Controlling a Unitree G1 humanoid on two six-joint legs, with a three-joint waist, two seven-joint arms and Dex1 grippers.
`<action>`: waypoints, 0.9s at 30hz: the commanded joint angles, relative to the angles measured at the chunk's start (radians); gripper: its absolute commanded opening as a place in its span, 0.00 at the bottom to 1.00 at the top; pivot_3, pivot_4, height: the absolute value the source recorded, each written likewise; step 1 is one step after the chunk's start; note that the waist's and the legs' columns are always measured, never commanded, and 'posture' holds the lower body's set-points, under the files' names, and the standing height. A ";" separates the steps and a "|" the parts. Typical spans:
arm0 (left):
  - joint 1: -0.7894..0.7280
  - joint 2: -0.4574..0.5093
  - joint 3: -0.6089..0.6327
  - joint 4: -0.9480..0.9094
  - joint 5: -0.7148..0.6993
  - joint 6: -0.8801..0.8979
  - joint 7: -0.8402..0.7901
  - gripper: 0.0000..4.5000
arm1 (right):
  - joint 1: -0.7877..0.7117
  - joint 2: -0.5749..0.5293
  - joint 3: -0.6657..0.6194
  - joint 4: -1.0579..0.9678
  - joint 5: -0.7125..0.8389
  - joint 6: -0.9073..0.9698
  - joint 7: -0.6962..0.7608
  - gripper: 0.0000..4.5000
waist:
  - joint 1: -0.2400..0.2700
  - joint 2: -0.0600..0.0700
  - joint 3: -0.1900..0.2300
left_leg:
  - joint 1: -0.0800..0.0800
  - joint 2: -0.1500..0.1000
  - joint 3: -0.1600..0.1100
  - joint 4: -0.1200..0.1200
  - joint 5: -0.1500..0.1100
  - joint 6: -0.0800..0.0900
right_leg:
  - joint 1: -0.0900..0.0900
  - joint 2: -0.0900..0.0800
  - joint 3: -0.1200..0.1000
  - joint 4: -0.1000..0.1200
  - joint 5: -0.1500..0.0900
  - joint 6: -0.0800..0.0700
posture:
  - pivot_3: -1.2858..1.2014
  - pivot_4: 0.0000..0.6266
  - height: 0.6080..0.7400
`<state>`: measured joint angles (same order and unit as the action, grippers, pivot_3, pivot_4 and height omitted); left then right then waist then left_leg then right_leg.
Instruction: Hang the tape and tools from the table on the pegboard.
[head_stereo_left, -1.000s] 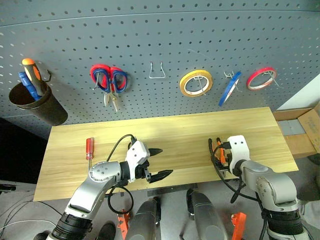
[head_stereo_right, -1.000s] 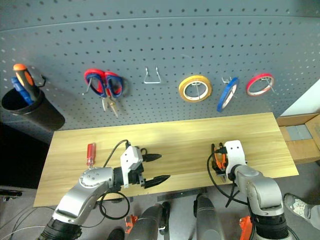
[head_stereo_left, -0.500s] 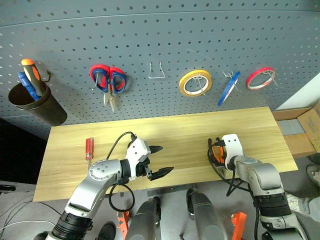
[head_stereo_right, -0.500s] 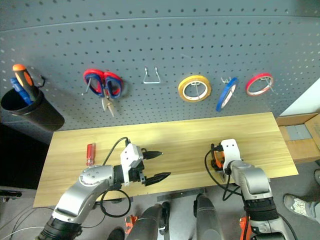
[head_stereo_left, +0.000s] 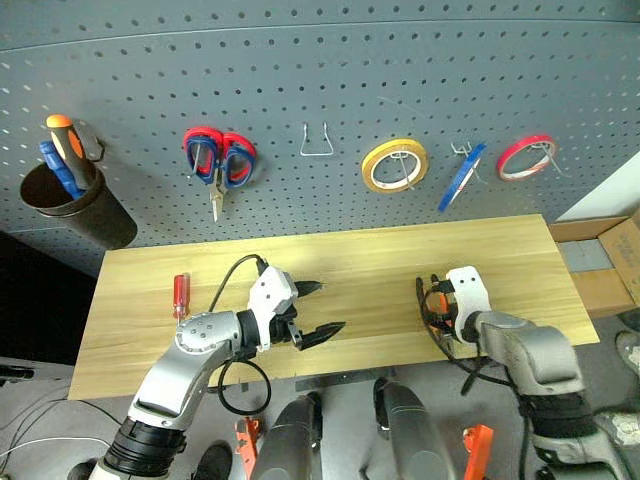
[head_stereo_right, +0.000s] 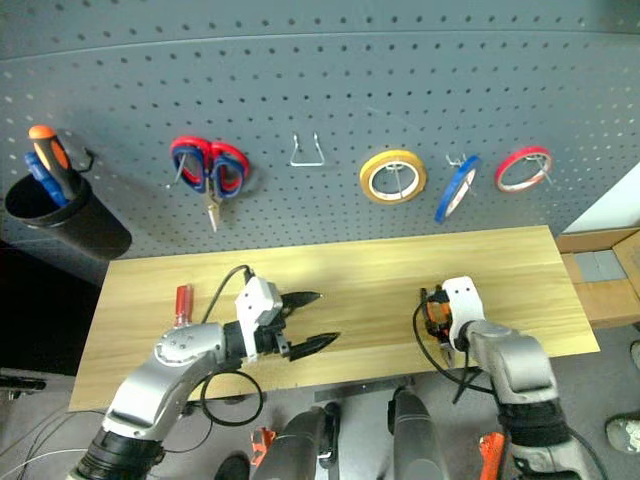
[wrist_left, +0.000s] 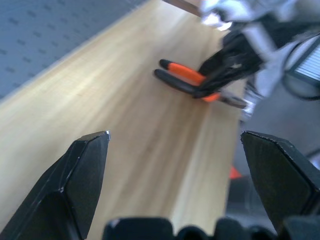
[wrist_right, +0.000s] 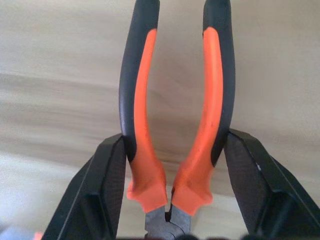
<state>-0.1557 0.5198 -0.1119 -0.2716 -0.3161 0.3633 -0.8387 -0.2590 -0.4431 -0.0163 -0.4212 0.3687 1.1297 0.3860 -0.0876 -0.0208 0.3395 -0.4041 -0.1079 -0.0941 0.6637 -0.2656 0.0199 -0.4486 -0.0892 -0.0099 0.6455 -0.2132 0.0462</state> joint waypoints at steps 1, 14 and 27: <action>-0.008 -0.026 0.029 -0.069 -0.039 -0.022 0.017 1.00 | -0.045 0.003 -0.185 -0.333 0.350 -0.020 0.178 0.54 | -0.002 0.000 0.000 | 0.000 0.001 0.000 0.000 0.000 0.000 | 0.000 0.001 0.000 0.000 0.000 0.000 | 0.45 0.56 1.00; 0.017 -0.118 0.169 -0.127 -0.055 -0.182 0.156 1.00 | -0.597 0.219 -0.020 -0.119 0.299 -0.307 -0.067 0.54 | 0.010 -0.001 0.000 | -0.002 0.000 0.000 0.001 0.001 -0.001 | -0.003 0.000 -0.001 0.000 0.002 -0.001 | 0.48 0.52 1.00; 0.134 -0.220 0.177 -0.147 0.033 -0.416 0.285 1.00 | -0.671 0.318 0.047 0.113 0.105 -0.613 -0.048 0.54 | 0.018 -0.003 -0.006 | -0.012 0.000 0.000 0.005 0.002 -0.003 | -0.012 0.000 -0.001 0.002 0.004 -0.003 | 0.50 0.39 1.00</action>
<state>-0.0259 0.3064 0.0621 -0.3861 -0.2947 -0.0122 -0.5652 -0.8875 -0.1376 0.0207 -0.2731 0.4818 0.5766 0.3181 -0.0699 -0.0237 0.3331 -0.4157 -0.1082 -0.0946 0.6683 -0.2630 0.0159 -0.4610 -0.0887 -0.0112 0.6476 -0.2084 0.0423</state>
